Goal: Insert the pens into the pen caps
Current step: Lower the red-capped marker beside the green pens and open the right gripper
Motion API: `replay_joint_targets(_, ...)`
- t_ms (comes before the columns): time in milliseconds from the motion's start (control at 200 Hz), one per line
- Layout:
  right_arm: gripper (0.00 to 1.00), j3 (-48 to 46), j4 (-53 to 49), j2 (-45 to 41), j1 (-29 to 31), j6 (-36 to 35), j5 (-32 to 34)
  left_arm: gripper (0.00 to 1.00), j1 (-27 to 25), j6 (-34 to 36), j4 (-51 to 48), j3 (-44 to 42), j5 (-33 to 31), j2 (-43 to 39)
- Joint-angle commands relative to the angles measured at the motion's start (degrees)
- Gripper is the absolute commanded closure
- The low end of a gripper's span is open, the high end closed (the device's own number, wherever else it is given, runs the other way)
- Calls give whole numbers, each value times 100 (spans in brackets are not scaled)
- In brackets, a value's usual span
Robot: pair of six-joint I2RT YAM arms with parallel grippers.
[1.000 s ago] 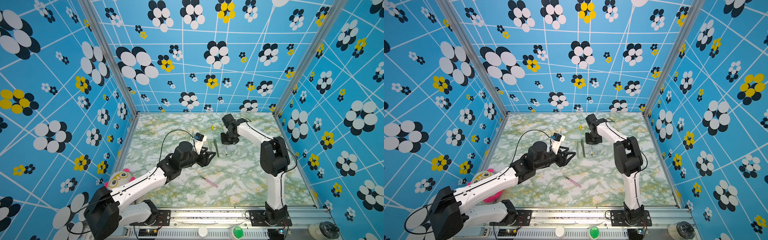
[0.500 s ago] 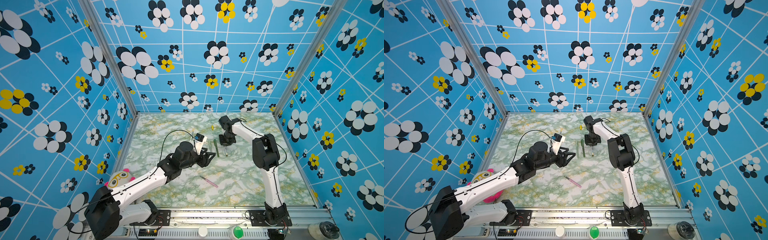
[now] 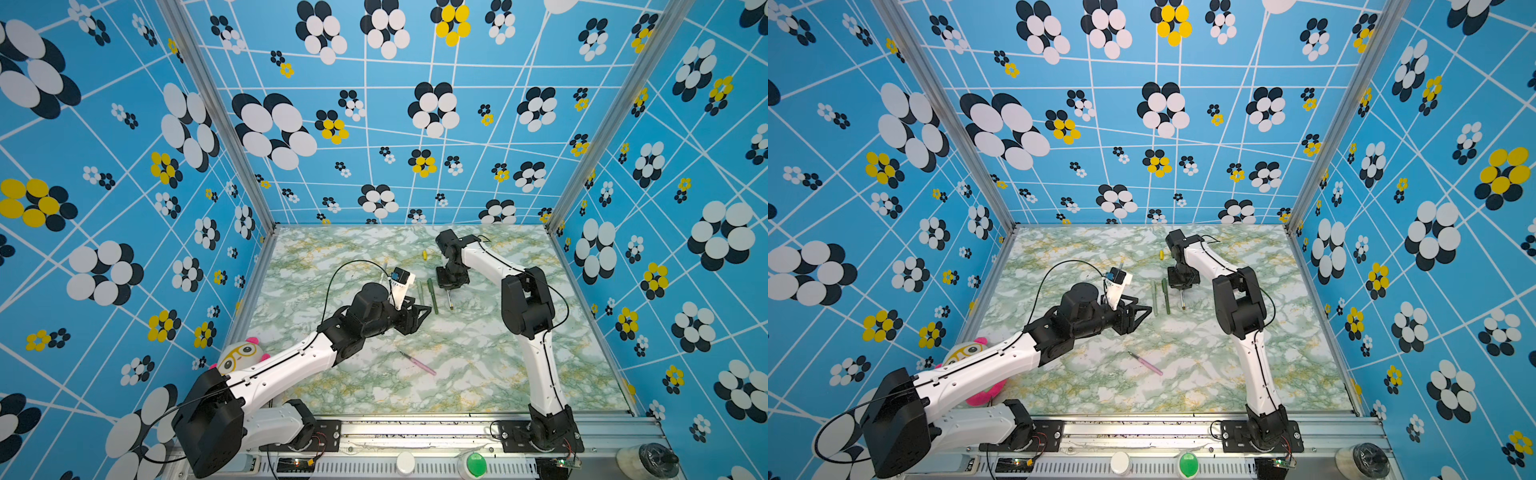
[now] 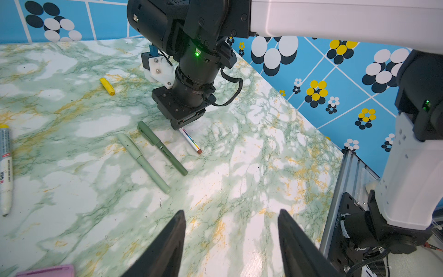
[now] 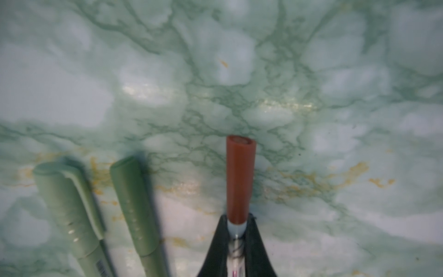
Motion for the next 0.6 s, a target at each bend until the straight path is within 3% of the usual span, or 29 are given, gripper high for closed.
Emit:
replay_joint_targets(0, 94, 102, -193, 193, -15, -30, 72, 38, 55, 73, -2, 174, 56, 78)
replay_joint_targets(595, 78, -80, -111, 90, -15, 19, 90, 37, 136, 48, 7, 225, 75, 157)
